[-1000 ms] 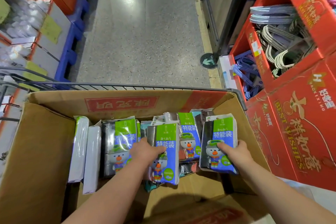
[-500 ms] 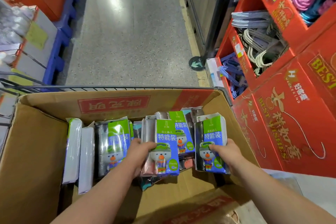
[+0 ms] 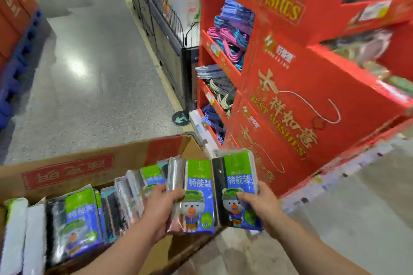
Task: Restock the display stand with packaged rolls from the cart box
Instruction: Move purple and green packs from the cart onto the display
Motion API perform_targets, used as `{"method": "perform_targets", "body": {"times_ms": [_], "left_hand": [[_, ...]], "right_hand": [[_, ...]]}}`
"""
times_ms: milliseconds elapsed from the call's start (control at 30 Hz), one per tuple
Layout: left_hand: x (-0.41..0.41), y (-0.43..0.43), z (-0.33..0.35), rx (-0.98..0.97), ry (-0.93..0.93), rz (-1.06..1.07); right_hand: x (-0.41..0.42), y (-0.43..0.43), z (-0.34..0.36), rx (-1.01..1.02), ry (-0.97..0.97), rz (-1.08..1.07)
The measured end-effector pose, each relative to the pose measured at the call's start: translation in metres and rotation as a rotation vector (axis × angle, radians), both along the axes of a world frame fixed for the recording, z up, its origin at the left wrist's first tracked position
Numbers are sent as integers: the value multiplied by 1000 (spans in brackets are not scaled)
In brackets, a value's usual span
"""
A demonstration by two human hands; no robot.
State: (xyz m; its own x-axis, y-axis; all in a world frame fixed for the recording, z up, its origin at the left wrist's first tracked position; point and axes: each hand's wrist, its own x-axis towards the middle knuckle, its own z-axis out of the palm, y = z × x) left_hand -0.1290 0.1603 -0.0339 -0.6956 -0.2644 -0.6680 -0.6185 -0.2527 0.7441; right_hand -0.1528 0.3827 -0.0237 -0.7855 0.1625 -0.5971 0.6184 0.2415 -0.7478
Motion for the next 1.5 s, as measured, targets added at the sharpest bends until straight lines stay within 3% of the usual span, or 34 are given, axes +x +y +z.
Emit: {"method": "perform_targets", "body": {"times_ms": [300, 467, 700, 1033, 1500], "left_hand": [[43, 199, 49, 29, 121, -285], [87, 308, 62, 113, 159, -428], [119, 405, 81, 98, 207, -564], [69, 495, 98, 120, 231, -620], [-108, 620, 137, 211, 352, -595]], "right_hand": [[147, 193, 45, -119, 91, -405], [234, 308, 16, -106, 127, -581], [289, 389, 57, -64, 166, -733], [232, 479, 95, -87, 318, -720], [37, 614, 166, -216, 533, -635]]}}
